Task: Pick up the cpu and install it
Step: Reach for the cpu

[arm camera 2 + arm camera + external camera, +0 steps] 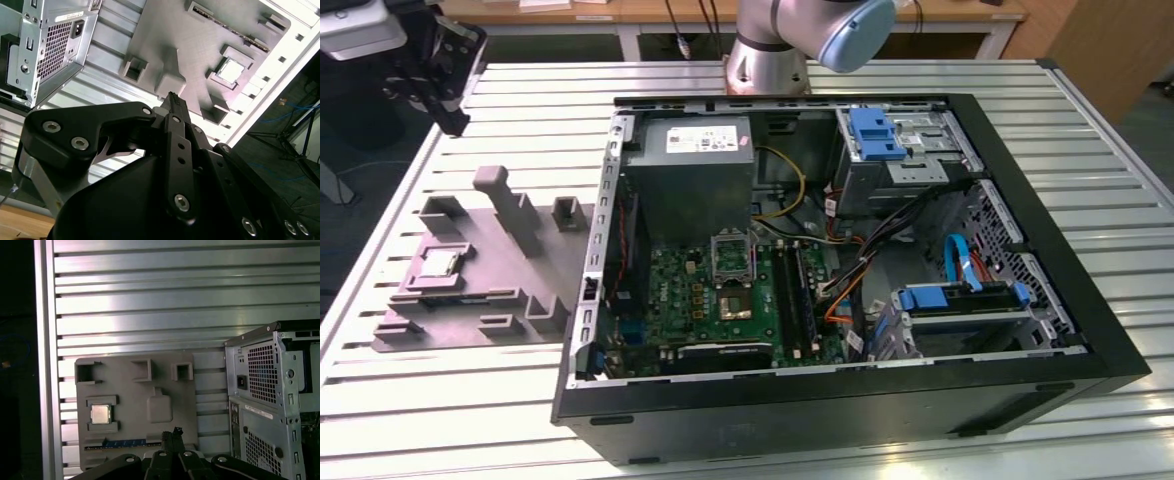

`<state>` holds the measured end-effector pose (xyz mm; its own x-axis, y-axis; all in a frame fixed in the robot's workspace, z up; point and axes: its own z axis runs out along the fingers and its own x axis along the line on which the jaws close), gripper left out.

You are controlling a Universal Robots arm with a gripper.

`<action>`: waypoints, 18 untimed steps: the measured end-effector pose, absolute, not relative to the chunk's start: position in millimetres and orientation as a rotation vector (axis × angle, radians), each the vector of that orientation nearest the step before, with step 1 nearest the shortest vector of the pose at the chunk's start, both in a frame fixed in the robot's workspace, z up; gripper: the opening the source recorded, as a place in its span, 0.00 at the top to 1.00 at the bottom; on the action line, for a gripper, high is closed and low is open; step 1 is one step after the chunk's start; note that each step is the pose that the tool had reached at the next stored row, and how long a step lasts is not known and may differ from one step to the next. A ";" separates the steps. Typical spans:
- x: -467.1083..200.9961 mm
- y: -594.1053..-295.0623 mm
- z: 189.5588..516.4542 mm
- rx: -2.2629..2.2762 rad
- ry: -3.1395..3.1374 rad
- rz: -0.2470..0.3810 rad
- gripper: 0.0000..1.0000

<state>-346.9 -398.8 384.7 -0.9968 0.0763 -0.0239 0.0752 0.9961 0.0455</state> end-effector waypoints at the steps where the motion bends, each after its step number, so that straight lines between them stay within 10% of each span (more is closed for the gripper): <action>1: -347.1 -398.7 384.7 0.118 3.113 0.070 0.89; 18: -354.0 -398.7 384.7 0.118 3.113 0.070 0.89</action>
